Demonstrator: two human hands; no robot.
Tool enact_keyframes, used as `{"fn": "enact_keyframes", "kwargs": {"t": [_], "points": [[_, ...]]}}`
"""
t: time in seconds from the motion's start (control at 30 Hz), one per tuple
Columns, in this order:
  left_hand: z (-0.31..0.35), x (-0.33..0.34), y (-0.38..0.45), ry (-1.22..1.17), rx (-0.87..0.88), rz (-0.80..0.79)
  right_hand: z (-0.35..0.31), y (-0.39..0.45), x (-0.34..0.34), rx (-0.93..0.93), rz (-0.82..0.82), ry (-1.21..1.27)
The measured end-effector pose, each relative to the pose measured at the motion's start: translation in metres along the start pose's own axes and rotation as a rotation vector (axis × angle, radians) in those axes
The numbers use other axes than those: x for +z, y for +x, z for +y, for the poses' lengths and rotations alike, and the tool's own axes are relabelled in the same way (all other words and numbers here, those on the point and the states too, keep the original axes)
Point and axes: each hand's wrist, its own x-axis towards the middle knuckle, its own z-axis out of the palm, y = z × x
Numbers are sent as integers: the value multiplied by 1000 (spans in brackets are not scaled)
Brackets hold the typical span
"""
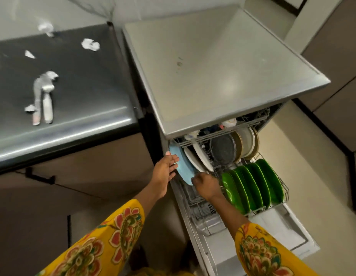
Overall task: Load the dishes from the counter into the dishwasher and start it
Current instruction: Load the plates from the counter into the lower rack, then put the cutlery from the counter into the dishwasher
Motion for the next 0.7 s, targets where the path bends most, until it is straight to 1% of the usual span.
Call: {"fn": "enact_keyframes", "kwargs": {"t": [0.13,0.2,0.33,0.53,0.7], "points": [[28,-44,-27,-20,95,-13,-62,-22,24,-131,-4,47],[45,-66,-38,-50,137,-15,-96,-33,32,-205,9,66],[79,-112,-55,-36,262,-22,-160,-46,42,-315,47,135],[119,-178,-69,-108,368,52,-245,-56,59,-450,79,135],[139,-228,-76,-156,392,124,-296,-60,80,-498,76,124]]}}
